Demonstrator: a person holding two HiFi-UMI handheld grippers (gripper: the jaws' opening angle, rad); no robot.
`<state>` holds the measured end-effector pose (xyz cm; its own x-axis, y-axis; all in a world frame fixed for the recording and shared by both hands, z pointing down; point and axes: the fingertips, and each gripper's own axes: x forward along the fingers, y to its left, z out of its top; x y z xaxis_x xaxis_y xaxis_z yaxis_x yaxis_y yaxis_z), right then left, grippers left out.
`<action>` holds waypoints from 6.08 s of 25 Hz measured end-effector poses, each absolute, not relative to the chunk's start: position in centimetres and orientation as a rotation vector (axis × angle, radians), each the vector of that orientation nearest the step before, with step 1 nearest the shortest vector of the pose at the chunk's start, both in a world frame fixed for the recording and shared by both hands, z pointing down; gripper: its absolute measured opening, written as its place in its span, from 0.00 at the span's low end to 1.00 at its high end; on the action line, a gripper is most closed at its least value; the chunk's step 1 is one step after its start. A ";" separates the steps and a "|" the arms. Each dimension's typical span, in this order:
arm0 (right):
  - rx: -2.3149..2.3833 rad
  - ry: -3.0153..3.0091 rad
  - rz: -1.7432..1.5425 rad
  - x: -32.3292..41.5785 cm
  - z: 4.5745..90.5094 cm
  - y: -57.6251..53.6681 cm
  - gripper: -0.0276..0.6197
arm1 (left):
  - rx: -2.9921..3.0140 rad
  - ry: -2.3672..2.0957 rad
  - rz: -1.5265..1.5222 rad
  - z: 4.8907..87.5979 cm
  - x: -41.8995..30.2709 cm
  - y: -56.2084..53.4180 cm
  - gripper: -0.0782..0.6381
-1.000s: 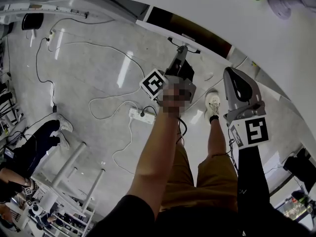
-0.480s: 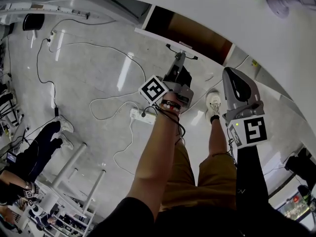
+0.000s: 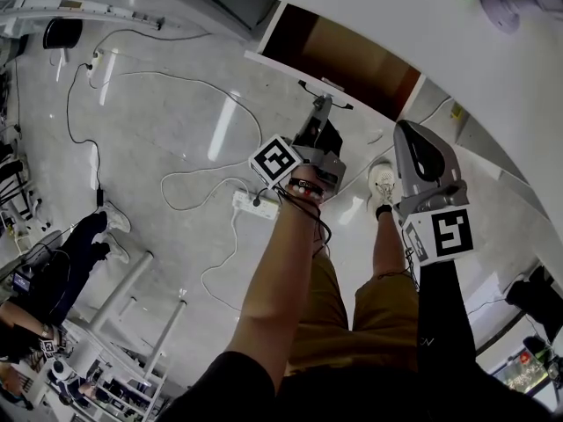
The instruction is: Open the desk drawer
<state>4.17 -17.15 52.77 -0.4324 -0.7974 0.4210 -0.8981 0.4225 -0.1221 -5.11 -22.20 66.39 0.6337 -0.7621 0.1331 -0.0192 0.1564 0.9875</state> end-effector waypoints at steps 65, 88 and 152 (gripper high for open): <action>1.391 -2.420 0.445 1.8 52.5 -17.1 0.04 | 1.213 -0.884 -0.452 73.7 -11.8 -13.3 0.14; 1.380 -2.422 0.464 0.1 53.0 -15.5 0.04 | 1.206 -0.878 -0.566 74.6 -11.8 -13.2 0.16; 1.626 -2.566 -0.105 8.7 14.8 -8.5 0.04 | 2.574 -1.507 0.363 18.7 -9.1 -9.7 0.64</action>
